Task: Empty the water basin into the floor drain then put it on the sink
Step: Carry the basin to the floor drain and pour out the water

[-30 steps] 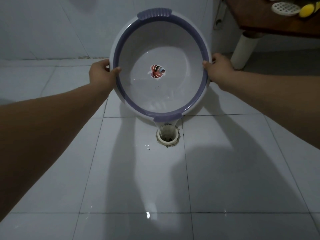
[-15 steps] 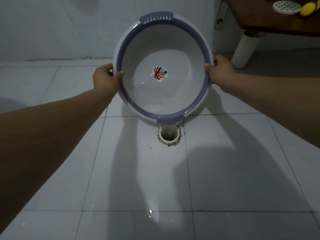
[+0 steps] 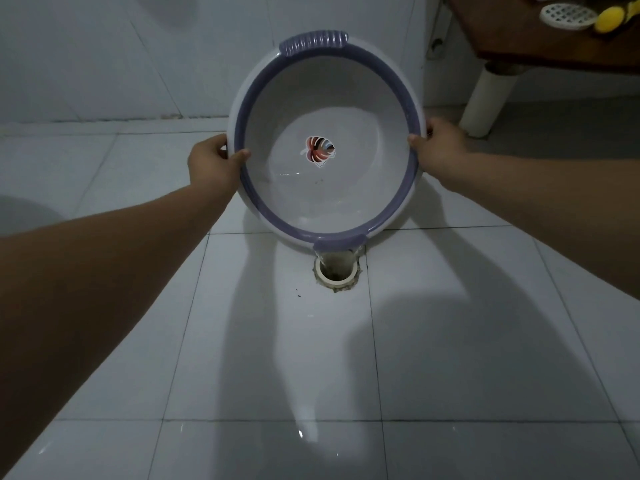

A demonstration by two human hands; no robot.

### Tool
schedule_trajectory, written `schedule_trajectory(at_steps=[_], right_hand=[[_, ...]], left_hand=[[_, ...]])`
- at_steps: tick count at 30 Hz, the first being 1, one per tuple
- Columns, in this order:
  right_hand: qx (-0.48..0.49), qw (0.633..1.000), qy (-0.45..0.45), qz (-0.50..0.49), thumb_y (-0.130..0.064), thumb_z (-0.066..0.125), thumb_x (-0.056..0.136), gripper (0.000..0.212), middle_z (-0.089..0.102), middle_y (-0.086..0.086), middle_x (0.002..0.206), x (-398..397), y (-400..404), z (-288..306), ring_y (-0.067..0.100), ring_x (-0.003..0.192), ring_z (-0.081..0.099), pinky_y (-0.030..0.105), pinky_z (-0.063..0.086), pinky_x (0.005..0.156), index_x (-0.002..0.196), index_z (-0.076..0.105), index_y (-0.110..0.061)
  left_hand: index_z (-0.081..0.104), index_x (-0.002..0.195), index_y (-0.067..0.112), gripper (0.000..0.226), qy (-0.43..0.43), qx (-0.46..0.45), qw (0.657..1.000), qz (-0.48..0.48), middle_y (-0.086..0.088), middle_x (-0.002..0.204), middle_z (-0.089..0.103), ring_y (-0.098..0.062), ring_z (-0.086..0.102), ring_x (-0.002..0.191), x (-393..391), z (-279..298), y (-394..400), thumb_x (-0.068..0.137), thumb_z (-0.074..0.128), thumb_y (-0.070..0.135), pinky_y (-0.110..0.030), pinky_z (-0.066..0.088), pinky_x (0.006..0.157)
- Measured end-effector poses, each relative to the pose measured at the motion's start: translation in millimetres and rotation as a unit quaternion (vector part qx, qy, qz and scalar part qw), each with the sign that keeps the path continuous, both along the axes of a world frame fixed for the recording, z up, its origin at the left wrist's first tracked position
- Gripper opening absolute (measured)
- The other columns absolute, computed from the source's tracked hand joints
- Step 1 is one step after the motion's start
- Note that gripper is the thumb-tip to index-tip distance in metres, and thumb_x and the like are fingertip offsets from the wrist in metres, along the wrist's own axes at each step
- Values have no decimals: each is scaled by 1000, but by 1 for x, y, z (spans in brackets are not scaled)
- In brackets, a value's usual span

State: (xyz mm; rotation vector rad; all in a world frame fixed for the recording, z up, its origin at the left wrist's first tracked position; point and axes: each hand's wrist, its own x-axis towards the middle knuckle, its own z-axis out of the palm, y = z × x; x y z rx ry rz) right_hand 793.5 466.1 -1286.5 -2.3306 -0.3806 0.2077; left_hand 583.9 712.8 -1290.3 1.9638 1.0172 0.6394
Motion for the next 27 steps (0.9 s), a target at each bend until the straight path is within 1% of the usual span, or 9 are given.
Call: schedule_trajectory(at_steps=[8, 10, 12, 15, 17, 19, 21, 24, 27], right_hand=[[-18, 1000, -13, -4, -28, 51, 100, 31, 62, 16, 120, 2, -1, -4, 31, 109, 60, 40, 49, 94, 122, 54, -5], [-15, 1000, -17, 0, -27, 51, 100, 28, 61, 15, 114, 4, 0, -5, 30, 106, 59, 39, 49, 91, 118, 54, -6], [-13, 1000, -24, 2, -27, 51, 100, 19, 56, 12, 104, 5, 0, -6, 27, 98, 55, 40, 48, 88, 108, 52, -10], [-16, 999, -31, 4, -27, 52, 99, 19, 53, 9, 100, 6, -1, -9, 24, 92, 52, 42, 48, 90, 106, 52, -10], [-16, 999, -37, 6, -27, 53, 98, 17, 54, 8, 99, 7, -2, -11, 24, 91, 53, 41, 49, 86, 104, 53, -10], [-17, 999, -42, 11, -26, 55, 98, 21, 55, 8, 98, 7, -3, -14, 24, 89, 54, 37, 48, 79, 108, 56, -9], [-12, 999, -42, 16, -25, 55, 98, 26, 57, 8, 99, 6, -3, -15, 24, 90, 56, 35, 46, 76, 115, 58, -6], [-2, 999, -28, 23, -24, 56, 97, 29, 64, 13, 110, 5, -5, -17, 28, 99, 61, 39, 51, 86, 120, 58, -5], [-1, 999, -23, 26, -23, 57, 97, 31, 64, 17, 117, 4, -7, -19, 33, 106, 61, 43, 51, 91, 121, 57, -4]], left_hand=[[70, 120, 14, 29, -2, -5, 1000, 4, -5, 103, 74, -26, 70, 91, 1, -4, 2, 93, 69, 25, -42, 59, 90], [70, 119, 14, 28, -2, -2, 1000, 4, -4, 101, 73, -26, 70, 90, 1, -4, 3, 93, 69, 25, -42, 59, 89], [70, 117, 15, 26, -4, -4, 1000, 4, -4, 100, 73, -26, 70, 91, 2, -5, 3, 93, 69, 24, -42, 59, 89], [69, 118, 15, 27, -5, -8, 1000, 7, -3, 101, 73, -26, 70, 92, 1, -6, 4, 93, 69, 25, -42, 58, 91], [70, 119, 14, 29, -5, -8, 1000, 6, -4, 103, 73, -27, 71, 92, 0, -8, 4, 93, 70, 25, -43, 58, 91], [70, 118, 15, 27, -5, -8, 1000, 8, -3, 102, 73, -26, 71, 92, 0, -9, 4, 93, 70, 25, -43, 59, 91], [70, 118, 16, 27, -3, -9, 1000, 8, -2, 101, 73, -26, 70, 92, -1, -11, 3, 92, 70, 26, -42, 59, 91], [70, 117, 16, 28, 1, -9, 1000, 10, -3, 101, 73, -26, 71, 90, -2, -13, 2, 91, 71, 26, -42, 59, 90], [71, 114, 16, 26, 5, -6, 1000, 8, -4, 98, 73, -26, 71, 88, -3, -14, 3, 90, 72, 26, -41, 60, 88]])
